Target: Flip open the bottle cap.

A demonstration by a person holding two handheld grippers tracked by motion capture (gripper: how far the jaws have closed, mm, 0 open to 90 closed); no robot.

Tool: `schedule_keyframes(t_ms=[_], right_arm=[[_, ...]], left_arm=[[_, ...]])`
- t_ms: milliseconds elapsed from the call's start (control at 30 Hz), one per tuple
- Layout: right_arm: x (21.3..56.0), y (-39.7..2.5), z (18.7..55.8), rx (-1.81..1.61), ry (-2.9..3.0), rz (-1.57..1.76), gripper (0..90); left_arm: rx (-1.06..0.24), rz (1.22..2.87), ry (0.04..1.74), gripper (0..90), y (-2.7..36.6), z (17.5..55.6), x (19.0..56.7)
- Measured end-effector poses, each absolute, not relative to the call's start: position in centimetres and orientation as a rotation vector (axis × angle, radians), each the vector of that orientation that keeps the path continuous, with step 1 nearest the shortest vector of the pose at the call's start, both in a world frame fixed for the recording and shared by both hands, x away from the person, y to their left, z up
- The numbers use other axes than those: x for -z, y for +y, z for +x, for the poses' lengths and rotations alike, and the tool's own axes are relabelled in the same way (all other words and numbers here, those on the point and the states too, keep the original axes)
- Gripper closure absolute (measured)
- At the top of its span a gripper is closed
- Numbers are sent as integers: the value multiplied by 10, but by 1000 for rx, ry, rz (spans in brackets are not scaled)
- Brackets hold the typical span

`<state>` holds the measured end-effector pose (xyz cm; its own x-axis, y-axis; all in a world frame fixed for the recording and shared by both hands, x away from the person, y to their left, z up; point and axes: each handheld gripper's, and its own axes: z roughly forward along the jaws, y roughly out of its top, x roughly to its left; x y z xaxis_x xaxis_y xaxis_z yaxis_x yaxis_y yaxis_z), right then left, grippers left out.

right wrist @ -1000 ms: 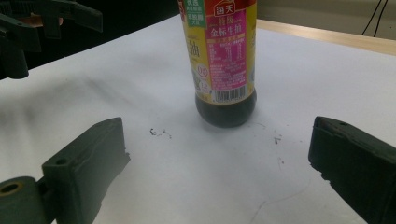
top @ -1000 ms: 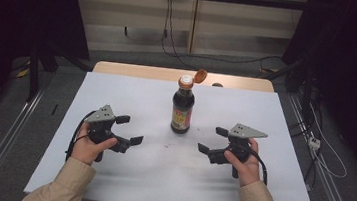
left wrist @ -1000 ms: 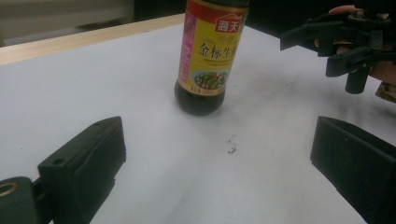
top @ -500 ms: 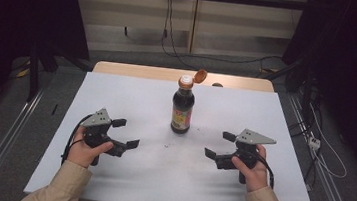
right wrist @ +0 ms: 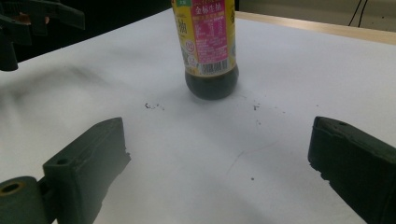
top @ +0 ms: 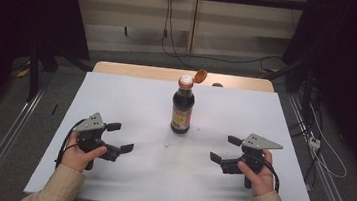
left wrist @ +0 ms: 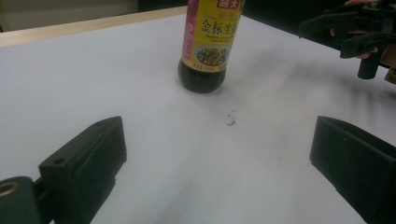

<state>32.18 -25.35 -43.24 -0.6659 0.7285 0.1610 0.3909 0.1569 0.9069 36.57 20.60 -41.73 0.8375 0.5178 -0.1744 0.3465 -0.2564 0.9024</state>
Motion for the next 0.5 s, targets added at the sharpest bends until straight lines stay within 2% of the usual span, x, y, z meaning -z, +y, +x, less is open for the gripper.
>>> schedule_keyframes(t_ms=[500], right_arm=[[434,-271,312,-1496,2096,1098,44]], left_arm=[[-194,1883,653,38,208,361,421]])
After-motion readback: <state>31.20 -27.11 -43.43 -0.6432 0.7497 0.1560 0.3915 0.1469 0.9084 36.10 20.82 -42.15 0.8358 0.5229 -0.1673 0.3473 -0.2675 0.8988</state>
